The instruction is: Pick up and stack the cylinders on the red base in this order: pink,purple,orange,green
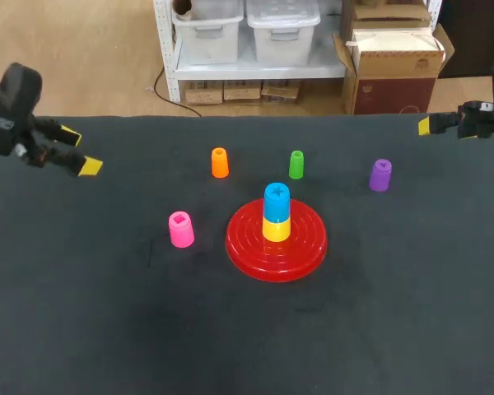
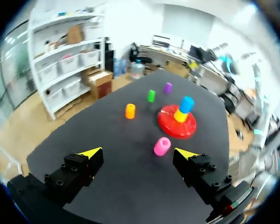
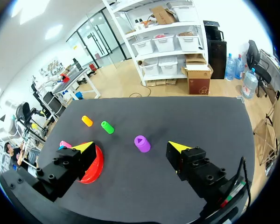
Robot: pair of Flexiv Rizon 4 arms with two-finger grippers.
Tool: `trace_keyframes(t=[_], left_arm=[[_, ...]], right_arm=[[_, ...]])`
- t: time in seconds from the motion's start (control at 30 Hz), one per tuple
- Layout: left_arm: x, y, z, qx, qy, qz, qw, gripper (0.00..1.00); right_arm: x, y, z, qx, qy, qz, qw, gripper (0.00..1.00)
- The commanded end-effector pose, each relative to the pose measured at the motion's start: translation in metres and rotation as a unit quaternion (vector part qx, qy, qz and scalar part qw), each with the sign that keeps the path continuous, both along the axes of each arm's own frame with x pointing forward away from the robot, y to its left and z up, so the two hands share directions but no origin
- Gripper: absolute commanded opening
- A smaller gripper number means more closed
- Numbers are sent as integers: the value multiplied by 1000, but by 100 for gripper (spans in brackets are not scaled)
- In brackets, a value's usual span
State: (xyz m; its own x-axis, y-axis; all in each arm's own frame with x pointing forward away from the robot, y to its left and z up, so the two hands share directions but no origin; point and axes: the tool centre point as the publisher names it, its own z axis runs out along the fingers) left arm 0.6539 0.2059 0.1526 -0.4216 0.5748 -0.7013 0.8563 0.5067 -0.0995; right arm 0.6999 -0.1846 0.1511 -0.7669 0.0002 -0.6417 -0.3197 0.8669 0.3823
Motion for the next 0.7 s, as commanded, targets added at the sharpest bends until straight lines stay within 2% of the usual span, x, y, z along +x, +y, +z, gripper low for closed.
trace_keyframes(t=[0.03, 0.17, 0.27, 0.3, 0.4, 0.5, 0.6, 0.7], left_arm=[[-17, 7, 4, 39, -116, -276, 953, 100], [-21, 8, 2, 36, -110, -249, 962, 100], [-14, 8, -1, 23, -98, -216, 971, 100], [-13, 9, -1, 22, -103, -215, 971, 100], [-6, 11, -3, 32, -104, -184, 977, 100], [2, 13, -3, 13, -80, -131, 988, 100], [6, 17, -4, 13, -69, -105, 992, 100], [5, 22, -7, 16, -80, -97, 992, 100]], right_arm=[[0, 0, 0, 0, 0, 0, 1000, 100], [0, 0, 0, 0, 0, 0, 1000, 100], [0, 0, 0, 0, 0, 0, 1000, 100], [0, 0, 0, 0, 0, 0, 1000, 100], [0, 0, 0, 0, 0, 0, 1000, 100], [0, 0, 0, 0, 0, 0, 1000, 100], [0, 0, 0, 0, 0, 0, 1000, 100], [0, 0, 0, 0, 0, 0, 1000, 100]])
